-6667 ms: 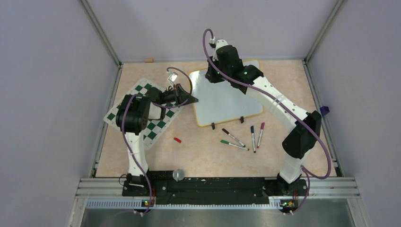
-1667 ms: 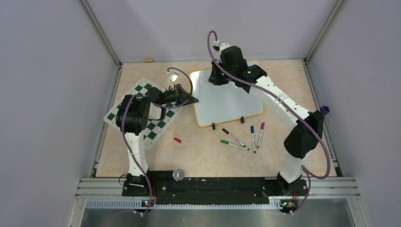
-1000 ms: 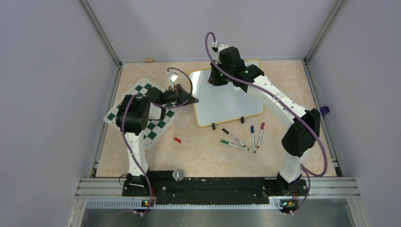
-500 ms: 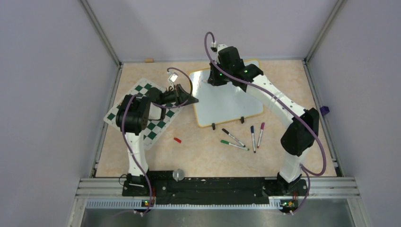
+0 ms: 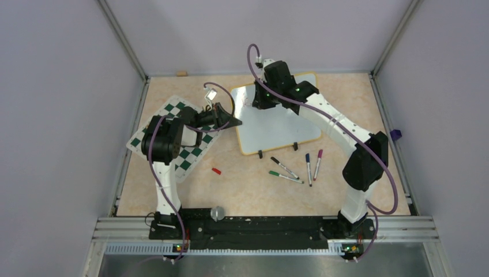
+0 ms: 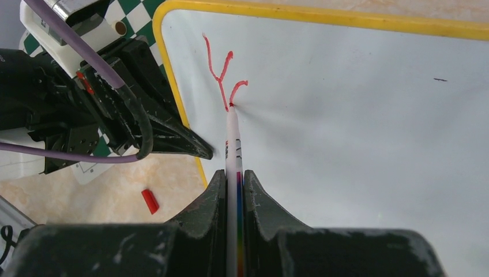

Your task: Write a sentence on the whiteboard

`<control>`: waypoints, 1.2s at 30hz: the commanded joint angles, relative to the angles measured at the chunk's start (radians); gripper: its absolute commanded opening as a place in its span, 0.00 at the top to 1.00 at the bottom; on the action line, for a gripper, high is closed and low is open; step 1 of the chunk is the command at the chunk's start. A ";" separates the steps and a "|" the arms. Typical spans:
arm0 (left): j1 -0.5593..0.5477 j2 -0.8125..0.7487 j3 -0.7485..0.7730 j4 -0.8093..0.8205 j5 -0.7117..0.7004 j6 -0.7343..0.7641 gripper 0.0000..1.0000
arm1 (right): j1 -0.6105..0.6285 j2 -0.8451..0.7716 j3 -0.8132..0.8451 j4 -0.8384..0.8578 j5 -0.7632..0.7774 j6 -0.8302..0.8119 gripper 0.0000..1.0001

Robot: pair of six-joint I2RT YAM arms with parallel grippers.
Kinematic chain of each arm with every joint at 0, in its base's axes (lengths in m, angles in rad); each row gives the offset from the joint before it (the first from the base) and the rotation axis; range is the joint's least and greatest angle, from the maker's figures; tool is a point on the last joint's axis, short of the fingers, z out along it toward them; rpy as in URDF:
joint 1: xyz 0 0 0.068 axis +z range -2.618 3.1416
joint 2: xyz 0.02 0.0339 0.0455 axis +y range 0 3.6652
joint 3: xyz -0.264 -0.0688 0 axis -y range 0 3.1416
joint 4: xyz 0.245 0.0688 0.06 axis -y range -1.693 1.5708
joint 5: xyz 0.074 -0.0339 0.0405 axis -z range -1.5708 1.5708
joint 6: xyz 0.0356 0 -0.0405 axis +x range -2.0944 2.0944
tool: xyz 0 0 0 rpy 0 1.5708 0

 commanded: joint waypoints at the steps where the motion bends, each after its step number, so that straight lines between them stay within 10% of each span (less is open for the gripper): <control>1: -0.024 -0.046 -0.008 0.111 0.116 0.012 1.00 | -0.001 -0.025 0.002 -0.006 0.095 -0.003 1.00; 36: -0.024 -0.048 -0.008 0.111 0.118 0.014 1.00 | -0.002 0.051 0.143 -0.009 0.057 -0.020 1.00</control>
